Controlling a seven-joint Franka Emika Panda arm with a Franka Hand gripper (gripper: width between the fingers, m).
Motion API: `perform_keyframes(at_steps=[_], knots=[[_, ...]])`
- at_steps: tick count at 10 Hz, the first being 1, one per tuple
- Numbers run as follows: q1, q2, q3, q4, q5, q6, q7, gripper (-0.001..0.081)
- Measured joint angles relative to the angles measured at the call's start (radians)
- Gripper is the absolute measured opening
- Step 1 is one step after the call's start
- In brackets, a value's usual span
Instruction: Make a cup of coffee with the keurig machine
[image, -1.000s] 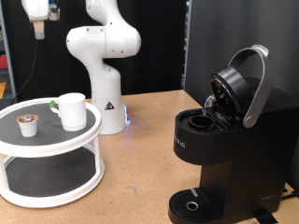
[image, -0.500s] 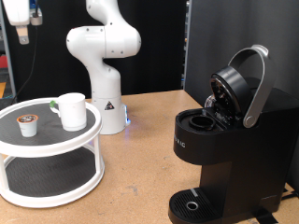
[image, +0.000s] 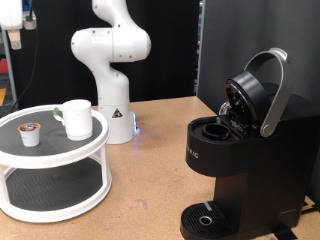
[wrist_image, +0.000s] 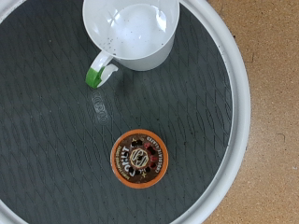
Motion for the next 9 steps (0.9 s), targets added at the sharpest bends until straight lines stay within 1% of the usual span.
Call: perform_keyframes(at_steps=[2, 7, 9], knots=[[0.000, -0.001, -0.006, -0.019, 0.011, 0.018, -0.013, 0.0807], [0.000, 0.006, -0.045, -0.142, -0.001, 0.208, -0.014, 0.0807], [-0.001, 0.021, -0.058, -0.185, -0.028, 0.260, -0.024, 0.0807]])
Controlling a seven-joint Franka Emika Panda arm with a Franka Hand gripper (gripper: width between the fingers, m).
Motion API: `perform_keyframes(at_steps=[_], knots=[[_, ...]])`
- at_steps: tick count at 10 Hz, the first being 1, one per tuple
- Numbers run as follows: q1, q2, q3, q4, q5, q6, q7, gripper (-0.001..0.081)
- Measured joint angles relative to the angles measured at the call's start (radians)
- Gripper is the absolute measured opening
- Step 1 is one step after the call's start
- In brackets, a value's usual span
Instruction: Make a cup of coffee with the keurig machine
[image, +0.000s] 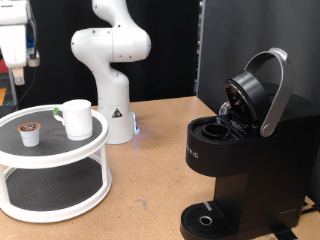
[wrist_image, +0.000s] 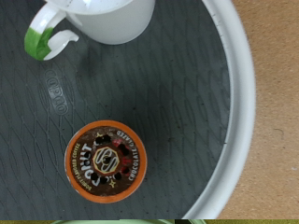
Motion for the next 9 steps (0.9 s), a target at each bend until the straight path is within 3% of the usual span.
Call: perform_keyframes(at_steps=[9], knots=[[-0.007, 0.070, -0.058, -0.160, -0.045, 0.263, -0.021, 0.0807]])
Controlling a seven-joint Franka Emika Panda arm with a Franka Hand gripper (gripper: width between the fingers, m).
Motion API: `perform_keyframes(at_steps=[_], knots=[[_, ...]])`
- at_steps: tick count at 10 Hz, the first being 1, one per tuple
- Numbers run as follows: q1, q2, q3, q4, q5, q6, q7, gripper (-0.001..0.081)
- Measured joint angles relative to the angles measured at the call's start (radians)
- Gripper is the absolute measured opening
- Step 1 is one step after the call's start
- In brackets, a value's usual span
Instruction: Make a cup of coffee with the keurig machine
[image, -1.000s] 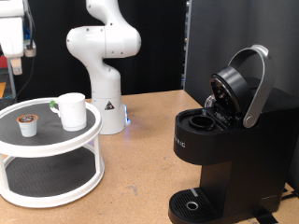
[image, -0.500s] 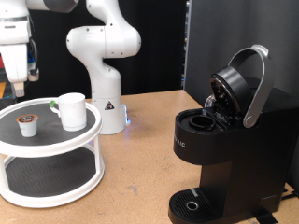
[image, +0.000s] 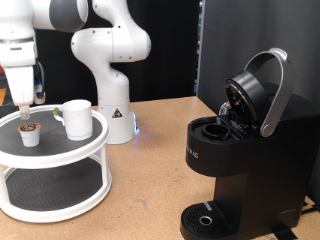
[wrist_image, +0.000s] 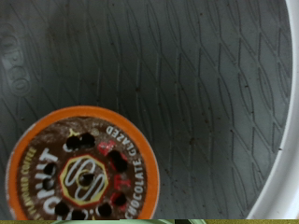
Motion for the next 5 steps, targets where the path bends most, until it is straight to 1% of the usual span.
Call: perform_keyframes(at_steps=[5], knots=[[-0.001, 0.029, -0.010, -0.063, -0.008, 0.094, 0.000, 0.0807]])
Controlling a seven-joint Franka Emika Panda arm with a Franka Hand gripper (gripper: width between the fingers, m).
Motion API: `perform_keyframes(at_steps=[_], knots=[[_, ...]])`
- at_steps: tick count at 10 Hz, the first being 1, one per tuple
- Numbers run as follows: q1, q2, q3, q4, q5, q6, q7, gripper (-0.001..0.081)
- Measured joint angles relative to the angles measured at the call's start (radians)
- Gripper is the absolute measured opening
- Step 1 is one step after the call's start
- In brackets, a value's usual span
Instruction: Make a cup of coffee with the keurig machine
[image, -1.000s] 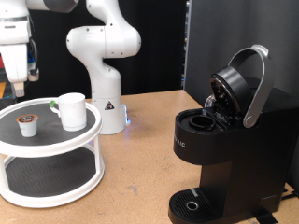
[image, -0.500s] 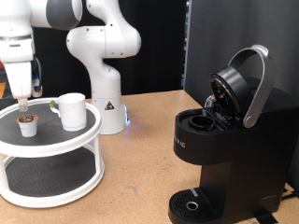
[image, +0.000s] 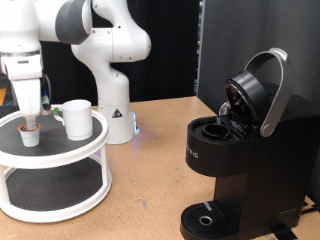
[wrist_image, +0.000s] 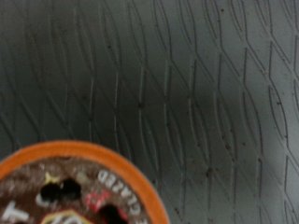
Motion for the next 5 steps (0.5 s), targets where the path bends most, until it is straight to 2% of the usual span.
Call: perform_keyframes(at_steps=[5], knots=[[-0.012, 0.018, -0.003, -0.043, -0.006, 0.063, 0.000, 0.0807]])
